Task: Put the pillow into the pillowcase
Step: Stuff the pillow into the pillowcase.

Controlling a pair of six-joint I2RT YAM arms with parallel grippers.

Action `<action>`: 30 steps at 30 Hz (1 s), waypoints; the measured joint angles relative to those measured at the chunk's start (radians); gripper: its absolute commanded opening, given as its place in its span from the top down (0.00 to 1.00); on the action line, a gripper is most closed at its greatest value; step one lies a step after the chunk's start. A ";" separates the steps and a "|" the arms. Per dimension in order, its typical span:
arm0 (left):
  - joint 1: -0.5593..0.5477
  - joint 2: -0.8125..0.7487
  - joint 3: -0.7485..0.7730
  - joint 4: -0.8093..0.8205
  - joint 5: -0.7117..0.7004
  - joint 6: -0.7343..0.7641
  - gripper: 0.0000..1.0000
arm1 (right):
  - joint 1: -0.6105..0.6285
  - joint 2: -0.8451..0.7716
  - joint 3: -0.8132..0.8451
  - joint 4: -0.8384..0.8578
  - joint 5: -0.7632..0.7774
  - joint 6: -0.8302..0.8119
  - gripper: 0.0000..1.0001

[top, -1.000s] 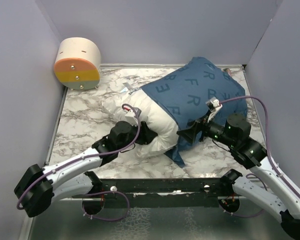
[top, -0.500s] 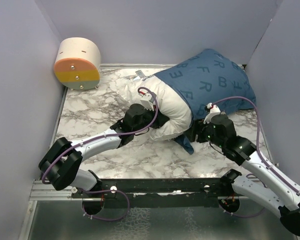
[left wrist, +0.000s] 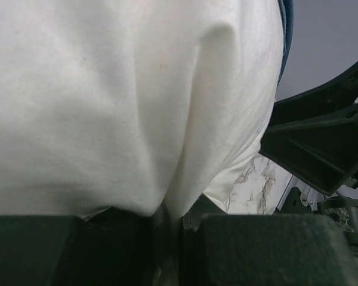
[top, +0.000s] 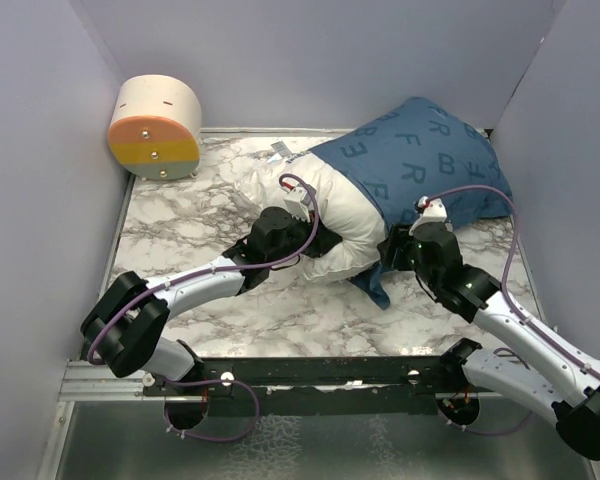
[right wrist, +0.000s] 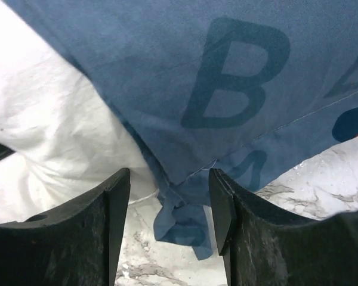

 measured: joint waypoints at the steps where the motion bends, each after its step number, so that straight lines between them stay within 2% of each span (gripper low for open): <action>1: 0.000 0.000 0.000 0.000 0.003 0.000 0.88 | 0.000 0.000 0.000 0.000 0.000 0.000 0.51; 7: 0.000 0.000 0.000 0.000 0.004 0.009 0.88 | 0.000 0.050 0.003 0.010 0.104 -0.028 0.60; 15: 0.008 0.000 0.000 0.002 0.008 0.021 0.88 | 0.000 0.091 0.000 0.083 0.153 -0.079 0.54; 16: 0.009 0.000 0.000 0.005 0.010 0.023 0.88 | 0.000 0.090 -0.004 0.098 0.150 -0.084 0.57; 19: 0.014 0.005 0.000 0.019 0.021 0.030 0.88 | 0.000 0.084 -0.018 0.153 0.125 -0.110 0.88; 21: 0.016 0.017 0.000 0.040 0.035 0.036 0.88 | 0.000 0.082 -0.020 0.180 0.100 -0.129 0.96; 26: 0.019 0.060 0.000 0.125 0.063 0.073 0.91 | -0.008 0.058 -0.020 0.205 -0.049 -0.192 0.99; 30: 0.022 0.104 0.002 0.241 0.068 0.126 0.93 | -0.023 0.006 -0.021 0.225 -0.249 -0.229 0.99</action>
